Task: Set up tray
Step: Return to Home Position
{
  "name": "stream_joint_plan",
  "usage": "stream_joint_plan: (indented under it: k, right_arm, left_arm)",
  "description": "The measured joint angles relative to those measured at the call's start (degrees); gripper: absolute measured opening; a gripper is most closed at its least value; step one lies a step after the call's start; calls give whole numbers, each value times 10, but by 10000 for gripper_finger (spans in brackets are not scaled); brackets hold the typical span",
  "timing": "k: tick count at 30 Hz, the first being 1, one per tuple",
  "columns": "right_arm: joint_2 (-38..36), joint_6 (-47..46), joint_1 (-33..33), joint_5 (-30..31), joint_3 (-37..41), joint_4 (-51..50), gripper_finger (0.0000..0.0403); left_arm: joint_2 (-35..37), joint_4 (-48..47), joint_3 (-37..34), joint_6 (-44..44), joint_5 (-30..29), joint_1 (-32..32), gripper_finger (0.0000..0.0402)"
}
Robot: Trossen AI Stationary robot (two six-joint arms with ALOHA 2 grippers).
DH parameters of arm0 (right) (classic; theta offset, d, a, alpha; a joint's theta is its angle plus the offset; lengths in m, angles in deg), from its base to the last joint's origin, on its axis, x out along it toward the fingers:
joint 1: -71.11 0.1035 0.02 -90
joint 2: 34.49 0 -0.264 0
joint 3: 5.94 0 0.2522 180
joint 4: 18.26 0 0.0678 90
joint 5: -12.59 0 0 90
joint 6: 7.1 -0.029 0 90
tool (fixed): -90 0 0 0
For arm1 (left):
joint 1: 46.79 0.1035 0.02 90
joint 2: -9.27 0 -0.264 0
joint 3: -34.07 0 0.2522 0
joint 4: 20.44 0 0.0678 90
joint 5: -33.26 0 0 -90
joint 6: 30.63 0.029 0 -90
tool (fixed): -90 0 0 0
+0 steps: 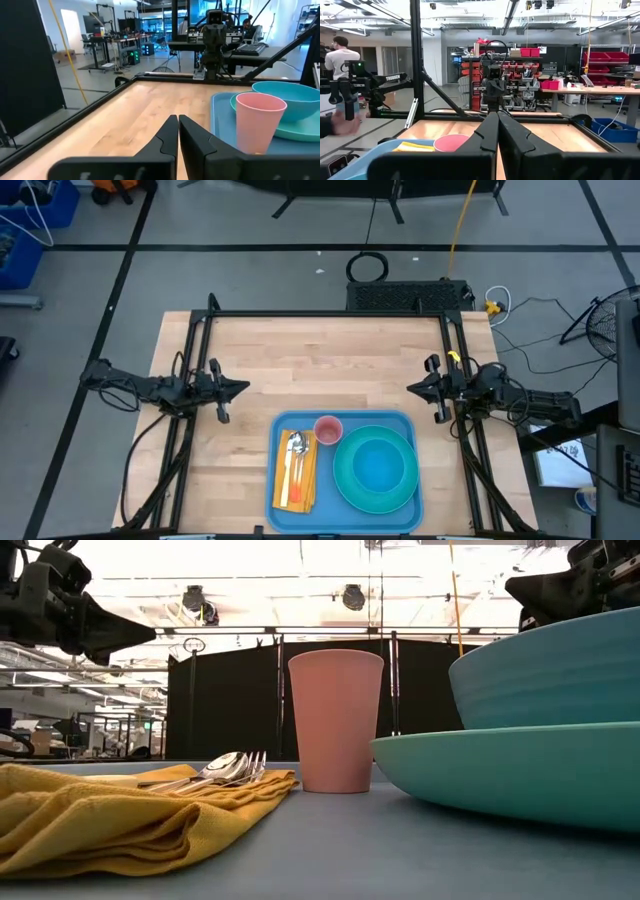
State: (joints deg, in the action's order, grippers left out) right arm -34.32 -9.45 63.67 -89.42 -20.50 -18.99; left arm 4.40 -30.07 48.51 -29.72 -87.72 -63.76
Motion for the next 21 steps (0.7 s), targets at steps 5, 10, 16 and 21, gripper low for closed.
stream_joint_plan:
  k: [5, 10, 16, 21]
  right_arm:
    - [0, 0, 0, 0, 0, 0, 0]
    - [0, 0, 0, 0, 0, 0, 0]
    - [0, 0, 0, 0, 0, 0, 0]
    - [0, 0, 0, 0, 0, 0, 0]
  left_arm:
    - [-1, 3, 0, 4, 0, 0, 15]
    - [-1, 3, 0, 3, 0, 0, 3]
    - [-1, 3, 0, 3, 0, 0, 22]
    - [-1, 4, -1, 3, 0, 0, 41]
